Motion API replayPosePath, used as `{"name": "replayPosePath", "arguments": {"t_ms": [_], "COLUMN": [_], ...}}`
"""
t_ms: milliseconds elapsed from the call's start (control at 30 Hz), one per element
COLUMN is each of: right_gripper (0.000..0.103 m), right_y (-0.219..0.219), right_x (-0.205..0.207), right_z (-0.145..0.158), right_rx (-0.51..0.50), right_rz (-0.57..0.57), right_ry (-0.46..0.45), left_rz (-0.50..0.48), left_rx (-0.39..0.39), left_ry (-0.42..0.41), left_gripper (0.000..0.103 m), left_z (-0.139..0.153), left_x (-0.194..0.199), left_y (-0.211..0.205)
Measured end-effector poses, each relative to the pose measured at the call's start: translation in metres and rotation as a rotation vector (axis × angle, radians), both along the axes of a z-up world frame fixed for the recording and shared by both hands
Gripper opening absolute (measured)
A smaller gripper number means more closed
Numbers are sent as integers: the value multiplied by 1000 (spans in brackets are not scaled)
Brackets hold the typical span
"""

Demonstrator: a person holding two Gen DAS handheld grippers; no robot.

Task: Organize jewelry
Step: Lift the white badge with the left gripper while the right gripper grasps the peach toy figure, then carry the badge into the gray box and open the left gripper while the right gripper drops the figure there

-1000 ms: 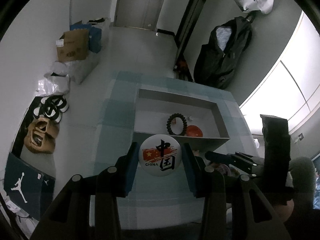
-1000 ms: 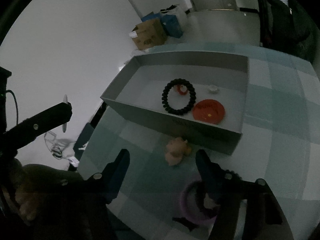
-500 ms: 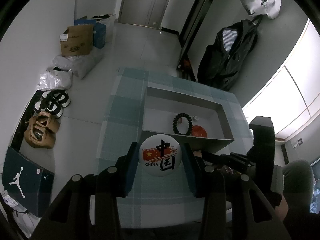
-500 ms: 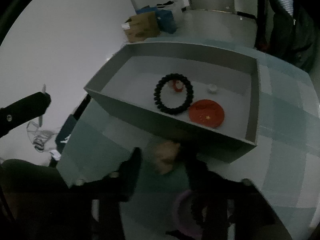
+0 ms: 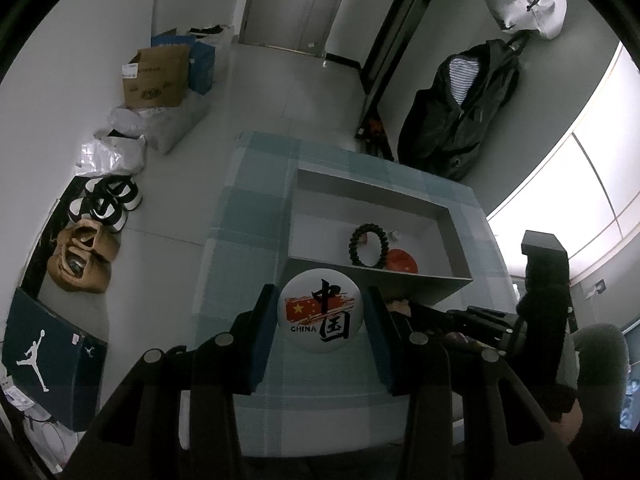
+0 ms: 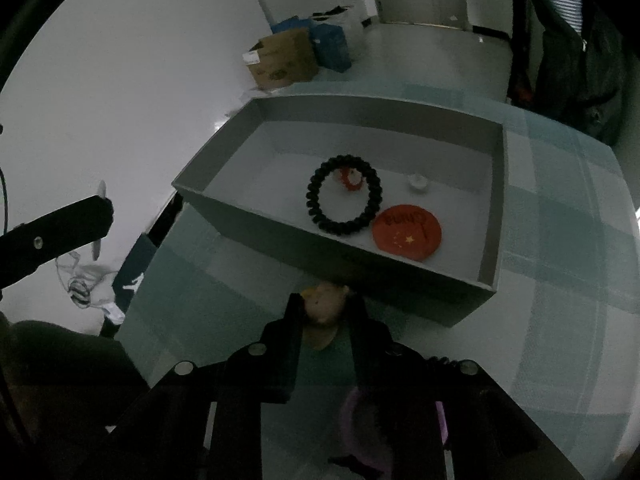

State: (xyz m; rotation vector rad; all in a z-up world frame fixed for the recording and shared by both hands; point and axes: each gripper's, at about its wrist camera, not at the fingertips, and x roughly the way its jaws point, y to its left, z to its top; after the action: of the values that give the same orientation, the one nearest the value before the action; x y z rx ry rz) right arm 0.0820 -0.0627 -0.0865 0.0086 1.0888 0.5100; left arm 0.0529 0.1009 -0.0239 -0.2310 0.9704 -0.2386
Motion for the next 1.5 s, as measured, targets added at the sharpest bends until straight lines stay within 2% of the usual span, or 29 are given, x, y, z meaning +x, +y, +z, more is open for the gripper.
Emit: {"name": "replayPosePath", "arguments": {"t_ms": [267,733,1200,1500], "right_gripper": [21,21,21,21], "right_y": [-2,-18,-45,-52], "right_x": [-9,-19,-10,16], "right_z": [12,45,89,102], "right_rx": [37,152,284,251], "right_rz": [23,2,-40,-17], "right_ry": [-28,-92,-164,-142], "left_rz": [15,-20,-26,14], "left_rx": [-67,35,17,-23], "left_ry": [-19,-96,-112,-95], "left_gripper": [37,37,37,37], "left_z": [2,7,15,19], "left_x": [2,-4,10,35], "left_y": [5,-15,-36,-42]}}
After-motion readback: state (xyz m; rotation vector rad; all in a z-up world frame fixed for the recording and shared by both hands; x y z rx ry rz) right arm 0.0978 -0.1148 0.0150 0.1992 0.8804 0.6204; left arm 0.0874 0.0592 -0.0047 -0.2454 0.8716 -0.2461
